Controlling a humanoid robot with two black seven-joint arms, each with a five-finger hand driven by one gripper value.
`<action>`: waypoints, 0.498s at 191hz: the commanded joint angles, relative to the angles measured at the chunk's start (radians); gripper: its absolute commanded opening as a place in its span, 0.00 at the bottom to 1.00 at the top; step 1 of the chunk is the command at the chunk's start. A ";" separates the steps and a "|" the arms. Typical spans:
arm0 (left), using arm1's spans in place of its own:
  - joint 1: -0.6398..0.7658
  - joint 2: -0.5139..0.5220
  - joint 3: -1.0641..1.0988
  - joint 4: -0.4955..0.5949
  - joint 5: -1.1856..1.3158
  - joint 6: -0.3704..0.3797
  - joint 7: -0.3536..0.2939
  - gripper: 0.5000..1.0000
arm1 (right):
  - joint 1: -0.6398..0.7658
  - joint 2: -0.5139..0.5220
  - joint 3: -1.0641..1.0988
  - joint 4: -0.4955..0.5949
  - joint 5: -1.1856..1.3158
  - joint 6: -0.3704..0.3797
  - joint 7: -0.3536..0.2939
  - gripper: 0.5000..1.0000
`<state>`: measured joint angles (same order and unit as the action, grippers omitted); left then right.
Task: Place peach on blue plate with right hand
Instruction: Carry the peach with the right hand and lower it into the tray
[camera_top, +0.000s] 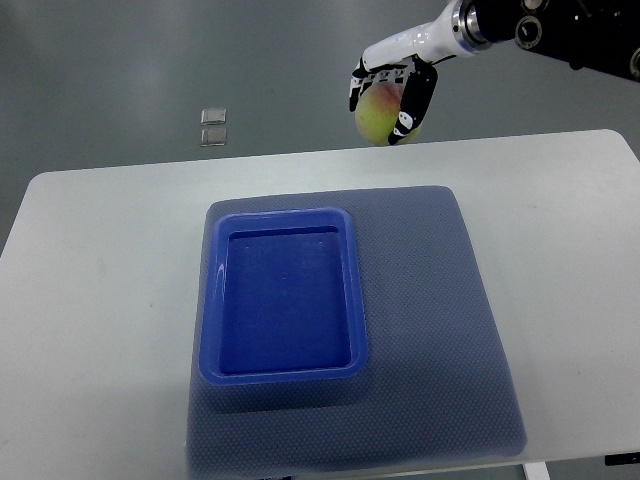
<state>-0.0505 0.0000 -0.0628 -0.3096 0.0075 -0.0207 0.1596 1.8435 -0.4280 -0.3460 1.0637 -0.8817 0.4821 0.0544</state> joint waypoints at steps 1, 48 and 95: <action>0.000 0.000 0.000 0.000 0.002 -0.002 0.000 1.00 | 0.031 -0.017 -0.001 0.053 0.006 -0.005 -0.002 0.04; 0.000 0.000 0.001 0.000 0.002 -0.002 0.000 1.00 | -0.021 0.205 -0.005 0.032 0.104 -0.212 -0.007 0.04; 0.000 0.000 0.000 0.000 0.002 -0.002 0.000 1.00 | -0.154 0.428 -0.010 -0.140 0.098 -0.241 -0.007 0.06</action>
<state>-0.0507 0.0000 -0.0612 -0.3099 0.0095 -0.0232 0.1595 1.7556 -0.0487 -0.3530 0.9958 -0.7747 0.2495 0.0486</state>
